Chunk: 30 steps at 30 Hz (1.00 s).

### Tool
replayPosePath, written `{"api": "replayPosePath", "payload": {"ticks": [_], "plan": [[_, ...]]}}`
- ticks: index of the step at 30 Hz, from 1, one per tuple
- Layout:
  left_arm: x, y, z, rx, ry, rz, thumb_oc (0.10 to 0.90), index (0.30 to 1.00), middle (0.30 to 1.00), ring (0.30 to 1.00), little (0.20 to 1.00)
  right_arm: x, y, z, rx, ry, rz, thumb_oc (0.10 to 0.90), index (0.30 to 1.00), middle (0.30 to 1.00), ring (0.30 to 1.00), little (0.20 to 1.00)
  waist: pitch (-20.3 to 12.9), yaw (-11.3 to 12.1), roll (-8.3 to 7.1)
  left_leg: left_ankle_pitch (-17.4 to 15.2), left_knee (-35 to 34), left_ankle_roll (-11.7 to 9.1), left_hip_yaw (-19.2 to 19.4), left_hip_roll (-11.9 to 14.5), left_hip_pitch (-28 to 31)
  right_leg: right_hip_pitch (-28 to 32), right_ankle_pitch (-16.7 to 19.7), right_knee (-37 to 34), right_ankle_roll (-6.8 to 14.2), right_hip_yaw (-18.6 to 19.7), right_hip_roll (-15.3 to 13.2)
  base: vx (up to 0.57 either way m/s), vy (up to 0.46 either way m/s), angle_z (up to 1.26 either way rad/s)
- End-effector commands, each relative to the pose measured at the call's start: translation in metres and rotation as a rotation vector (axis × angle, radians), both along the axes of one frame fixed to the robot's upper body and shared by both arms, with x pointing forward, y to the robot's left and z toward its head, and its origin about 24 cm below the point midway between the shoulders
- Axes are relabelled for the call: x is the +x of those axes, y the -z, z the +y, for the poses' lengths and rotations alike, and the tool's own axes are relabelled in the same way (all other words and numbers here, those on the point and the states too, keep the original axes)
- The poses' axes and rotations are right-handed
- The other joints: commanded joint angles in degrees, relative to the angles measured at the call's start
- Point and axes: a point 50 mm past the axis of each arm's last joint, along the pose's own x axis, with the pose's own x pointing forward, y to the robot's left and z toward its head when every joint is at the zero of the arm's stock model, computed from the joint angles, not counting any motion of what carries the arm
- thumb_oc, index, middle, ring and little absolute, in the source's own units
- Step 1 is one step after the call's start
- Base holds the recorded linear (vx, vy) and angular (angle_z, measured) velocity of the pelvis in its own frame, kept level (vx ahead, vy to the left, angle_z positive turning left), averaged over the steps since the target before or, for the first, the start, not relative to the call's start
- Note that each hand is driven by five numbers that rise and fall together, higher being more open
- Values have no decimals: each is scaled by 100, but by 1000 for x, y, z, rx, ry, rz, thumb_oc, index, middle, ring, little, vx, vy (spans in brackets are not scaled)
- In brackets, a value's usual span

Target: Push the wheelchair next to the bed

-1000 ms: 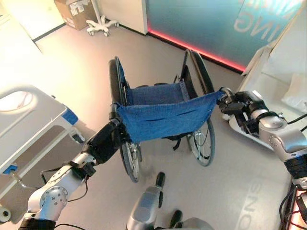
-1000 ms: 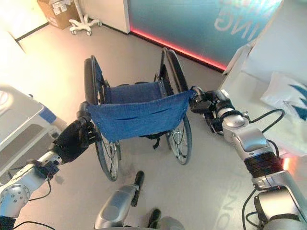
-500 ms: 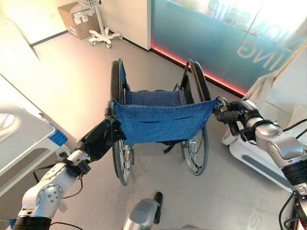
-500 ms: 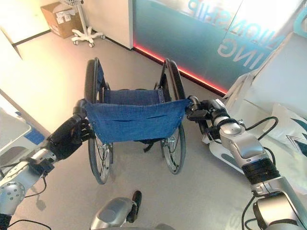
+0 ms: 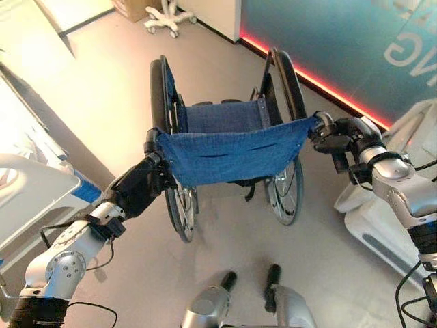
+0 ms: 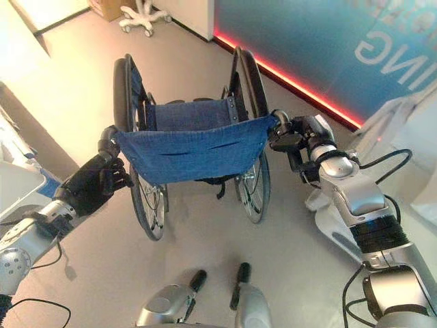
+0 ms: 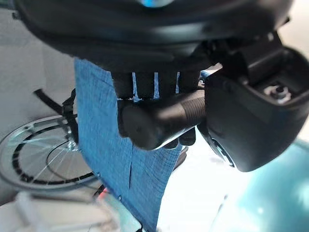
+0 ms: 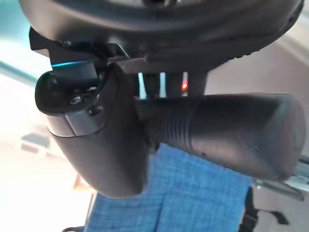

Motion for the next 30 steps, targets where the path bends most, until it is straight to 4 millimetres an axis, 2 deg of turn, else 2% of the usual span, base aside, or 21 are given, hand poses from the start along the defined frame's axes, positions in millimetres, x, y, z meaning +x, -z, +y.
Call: {"api": "replayPosePath", "payload": {"ticks": [1, 3, 5, 6, 8, 11, 13, 15, 16, 18, 21, 22, 24, 26, 27, 29, 30], "plan": [[-4, -119, 6, 32, 2, -581, 400, 300, 300, 300, 300, 3, -74, 44, -61, -253, -270, 400, 300, 300, 300, 300, -1238, 353, -66, -240, 345, -238, 1181, 727, -81, -258, -54, -129, 148, -143, 345, 412, -366, 92], [-6, -118, 7, 26, -2, -575, 400, 300, 300, 300, 300, 3, -76, 43, -66, -261, -261, 400, 300, 300, 300, 300, -1277, 343, -127, -78, 486, -316, 1138, 858, -101, -212, -240, -33, 47, -197, 498, 328, -296, 57], [-11, -113, 11, 18, -11, -560, 400, 300, 300, 300, 300, 2, -78, 44, -72, -276, -253, 400, 300, 300, 300, 300, -1317, 351, -207, 291, 757, -405, 1192, 1042, -125, -160, -395, 22, -173, -329, 697, 335, -332, 54], [-14, -108, 14, 11, -20, -548, 400, 300, 300, 300, 300, 3, -77, 45, -79, -287, -250, 400, 300, 300, 300, 300, -1303, 361, -241, 667, 1250, -461, 1257, 1106, -292, -85, -461, 16, -352, -383, 842, 272, -317, 55], [-16, -104, 15, 1, -23, -538, 400, 300, 300, 300, 300, 3, -76, 47, -95, -296, -251, 400, 300, 300, 300, 300, -1255, 352, -289, 981, 2028, -485, 1408, 1116, -547, 19, -491, -29, -538, -444, 954, 230, -310, 32], [-16, -97, 16, -21, -23, -525, 400, 300, 300, 300, 300, 3, -75, 49, -119, -312, -255, 400, 300, 300, 300, 300, -1147, 314, -270, 1195, 3255, -481, 1669, 1068, -1052, 236, -572, -75, -821, -597, 1208, 230, -253, 24], [-13, -94, 15, -26, -24, -520, 400, 300, 300, 300, 300, 2, -77, 48, -120, -312, -254, 400, 300, 300, 300, 300, -1080, 313, -281, 1125, 3408, -428, 1762, 1018, -1306, 375, -613, -67, -892, -675, 1298, 227, -151, 64], [-9, -92, 15, -31, -35, -514, 400, 300, 300, 300, 300, 2, -78, 52, -124, -320, -252, 400, 300, 300, 300, 300, -1030, 416, -239, 759, 2784, -274, 1746, 591, -1396, 547, -698, -87, -840, -649, 1401, 308, -85, 82], [-9, -92, 16, -30, -36, -514, 400, 300, 300, 300, 300, 3, -78, 54, -124, -320, -252, 400, 300, 300, 300, 300, -1036, 456, -197, 791, 2373, -300, 1831, 506, -1411, 621, -762, -104, -824, -661, 1487, 318, -58, 59], [-8, -92, 16, -28, -32, -515, 400, 300, 300, 300, 300, 6, -77, 58, -125, -314, -248, 400, 300, 300, 300, 300, -1030, 510, -103, 1077, 1007, -396, 2407, 695, -1346, 899, -931, -235, -862, -900, 1677, 344, -60, 25], [-6, -86, 11, -27, -17, -520, 400, 300, 300, 300, 300, 10, -70, 55, -123, -293, -240, 400, 300, 300, 300, 300, -1065, 609, 67, 1612, -500, -498, 2745, 684, -1414, 1282, -1102, -363, -869, -1040, 1879, 378, -19, 2], [-5, -85, 8, -26, -9, -522, 400, 300, 300, 300, 300, 11, -67, 55, -123, -286, -235, 400, 300, 300, 300, 300, -1083, 627, 92, 1784, -761, -516, 2932, 690, -1441, 1418, -1158, -414, -879, -1085, 1937, 506, -26, 21], [-3, -84, 4, -26, -4, -526, 400, 300, 300, 300, 300, 11, -62, 53, -126, -284, -227, 400, 300, 300, 300, 300, -1139, 656, 54, 1781, -911, -555, 3139, 622, -1435, 1644, -1342, -430, -868, -1166, 1955, 440, -12, 13], [-3, -87, 4, -18, -3, -529, 400, 300, 300, 300, 300, 11, -61, 52, -122, -287, -227, 400, 300, 300, 300, 300, -1186, 689, -2, 1573, -904, -452, 3200, 583, -1392, 1656, -1463, -306, -840, -1218, 1907, 331, 14, 7], [-3, -93, 6, -5, -12, -526, 400, 300, 300, 300, 300, 14, -59, 54, -96, -293, -222, 400, 300, 300, 300, 300, -1286, 790, -69, 1365, -828, -232, 3118, 454, -1358, 1627, -1524, 47, -727, -1270, 1863, 389, 45, -6], [-3, -95, 9, -2, -18, -521, 400, 300, 300, 300, 300, 15, -57, 54, -87, -296, -218, 400, 300, 300, 300, 300, -1325, 826, -117, 1242, -726, -141, 3091, 376, -1336, 1621, -1455, 281, -641, -1300, 1796, 399, 70, -31], [-3, -96, 14, 12, -24, -516, 400, 300, 300, 300, 300, 14, -55, 52, -84, -297, -214, 400, 300, 300, 300, 300, -1375, 849, -191, 1079, -662, 35, 3147, 274, -1223, 1574, -1070, 914, -399, -1363, 1676, 403, 123, -24]]}}
